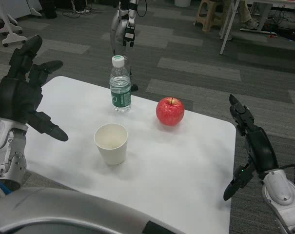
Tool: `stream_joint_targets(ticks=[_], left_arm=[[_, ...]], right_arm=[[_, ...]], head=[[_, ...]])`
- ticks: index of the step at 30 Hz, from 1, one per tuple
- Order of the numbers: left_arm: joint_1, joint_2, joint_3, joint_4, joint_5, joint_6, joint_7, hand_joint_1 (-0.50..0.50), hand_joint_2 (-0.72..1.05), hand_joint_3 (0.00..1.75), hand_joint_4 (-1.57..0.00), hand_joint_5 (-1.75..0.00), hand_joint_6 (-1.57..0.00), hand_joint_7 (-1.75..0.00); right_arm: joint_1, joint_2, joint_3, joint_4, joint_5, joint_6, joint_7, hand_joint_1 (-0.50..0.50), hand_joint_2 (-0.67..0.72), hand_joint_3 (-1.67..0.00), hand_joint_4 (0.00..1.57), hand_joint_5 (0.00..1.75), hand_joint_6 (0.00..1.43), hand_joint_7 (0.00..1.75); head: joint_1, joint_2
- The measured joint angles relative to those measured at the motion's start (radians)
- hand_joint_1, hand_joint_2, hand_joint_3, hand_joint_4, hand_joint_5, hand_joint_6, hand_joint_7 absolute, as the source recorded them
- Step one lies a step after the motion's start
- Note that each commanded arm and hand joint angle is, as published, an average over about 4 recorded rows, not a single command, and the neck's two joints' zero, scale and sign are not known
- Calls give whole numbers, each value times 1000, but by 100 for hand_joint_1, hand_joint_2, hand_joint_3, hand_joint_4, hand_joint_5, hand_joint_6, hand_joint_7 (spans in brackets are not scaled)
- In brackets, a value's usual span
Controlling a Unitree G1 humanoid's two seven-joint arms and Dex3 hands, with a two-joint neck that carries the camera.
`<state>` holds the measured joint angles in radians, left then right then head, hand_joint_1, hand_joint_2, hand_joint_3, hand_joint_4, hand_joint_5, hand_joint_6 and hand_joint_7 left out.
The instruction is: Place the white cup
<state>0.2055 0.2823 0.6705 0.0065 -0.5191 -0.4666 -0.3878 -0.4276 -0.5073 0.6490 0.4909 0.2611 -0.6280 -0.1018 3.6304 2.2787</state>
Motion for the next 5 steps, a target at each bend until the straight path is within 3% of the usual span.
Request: stream_joint_targets(ticks=[5], left_arm=[[-2,0,-3,0,0,0,0,-50,-37,9,0,-103,0,-49]], right_arm=[[0,0,0,-7,0,0,0,-46,72,0,0,0,0,0]], head=[[0,2]])
